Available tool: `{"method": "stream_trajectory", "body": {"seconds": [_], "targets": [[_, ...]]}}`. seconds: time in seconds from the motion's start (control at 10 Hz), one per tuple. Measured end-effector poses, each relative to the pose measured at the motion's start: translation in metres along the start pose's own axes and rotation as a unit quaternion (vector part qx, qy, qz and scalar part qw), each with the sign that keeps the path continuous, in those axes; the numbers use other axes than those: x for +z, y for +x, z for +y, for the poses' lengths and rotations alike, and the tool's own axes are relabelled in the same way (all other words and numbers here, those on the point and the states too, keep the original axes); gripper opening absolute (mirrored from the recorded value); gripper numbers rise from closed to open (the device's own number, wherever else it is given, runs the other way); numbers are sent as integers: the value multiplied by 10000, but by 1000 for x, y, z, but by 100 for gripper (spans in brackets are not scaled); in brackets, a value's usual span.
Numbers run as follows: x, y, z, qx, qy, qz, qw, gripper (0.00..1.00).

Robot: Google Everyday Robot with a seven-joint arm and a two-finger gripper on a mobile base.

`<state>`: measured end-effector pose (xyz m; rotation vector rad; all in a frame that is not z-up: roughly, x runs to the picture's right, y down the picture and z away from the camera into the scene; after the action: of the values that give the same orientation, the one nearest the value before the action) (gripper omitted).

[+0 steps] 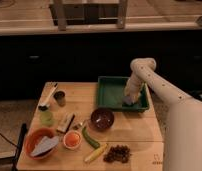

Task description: Wipe tray with sponge

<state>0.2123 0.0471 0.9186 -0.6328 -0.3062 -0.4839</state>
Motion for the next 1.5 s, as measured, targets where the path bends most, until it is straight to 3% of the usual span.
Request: {"method": "stream_trajectory", "body": {"seconds": [0.2,0.5,1.0,1.2,1.5], "targets": [[0,4,-14,43,25,48,10000,2],[-1,-7,-30,-128,74,2,9999,2],[-5,-55,-12,-985,75,-379,9944,2],[-8,-54,0,-1079,72,-420,9933,2],[-13,-24,23,-904,0,-334,9953,2]]}}
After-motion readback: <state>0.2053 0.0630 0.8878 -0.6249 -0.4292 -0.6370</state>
